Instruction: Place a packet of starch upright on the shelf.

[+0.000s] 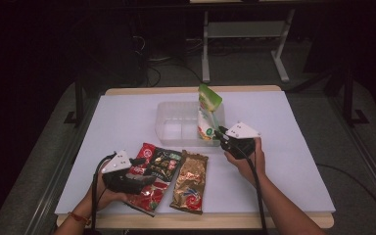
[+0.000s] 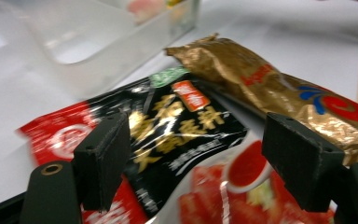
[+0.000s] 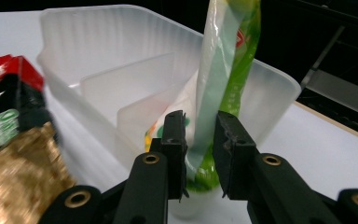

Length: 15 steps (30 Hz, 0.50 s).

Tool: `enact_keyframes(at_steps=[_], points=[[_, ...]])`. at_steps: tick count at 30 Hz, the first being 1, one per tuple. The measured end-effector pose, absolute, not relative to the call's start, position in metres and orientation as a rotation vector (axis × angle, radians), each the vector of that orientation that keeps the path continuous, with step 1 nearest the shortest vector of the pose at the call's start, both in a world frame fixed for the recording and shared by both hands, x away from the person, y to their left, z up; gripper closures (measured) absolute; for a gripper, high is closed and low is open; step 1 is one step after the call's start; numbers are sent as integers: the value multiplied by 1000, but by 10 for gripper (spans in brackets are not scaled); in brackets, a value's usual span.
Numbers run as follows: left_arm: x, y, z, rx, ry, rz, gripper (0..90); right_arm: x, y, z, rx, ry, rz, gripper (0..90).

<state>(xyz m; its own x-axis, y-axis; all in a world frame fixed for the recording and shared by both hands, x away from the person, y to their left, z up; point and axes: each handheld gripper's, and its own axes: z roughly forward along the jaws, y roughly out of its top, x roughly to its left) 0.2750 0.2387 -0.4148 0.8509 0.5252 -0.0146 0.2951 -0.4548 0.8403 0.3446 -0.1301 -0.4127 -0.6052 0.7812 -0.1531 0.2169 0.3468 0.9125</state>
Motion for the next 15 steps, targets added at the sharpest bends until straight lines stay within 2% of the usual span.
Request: enact_keyframes(at_steps=[10, 15], points=[[276, 211, -417, 2147, 614, 263, 239, 312, -133, -420, 812, 2187, 1256, 719], [276, 196, -418, 2175, 584, 217, 239, 299, -128, -425, 761, 2307, 1254, 765]])
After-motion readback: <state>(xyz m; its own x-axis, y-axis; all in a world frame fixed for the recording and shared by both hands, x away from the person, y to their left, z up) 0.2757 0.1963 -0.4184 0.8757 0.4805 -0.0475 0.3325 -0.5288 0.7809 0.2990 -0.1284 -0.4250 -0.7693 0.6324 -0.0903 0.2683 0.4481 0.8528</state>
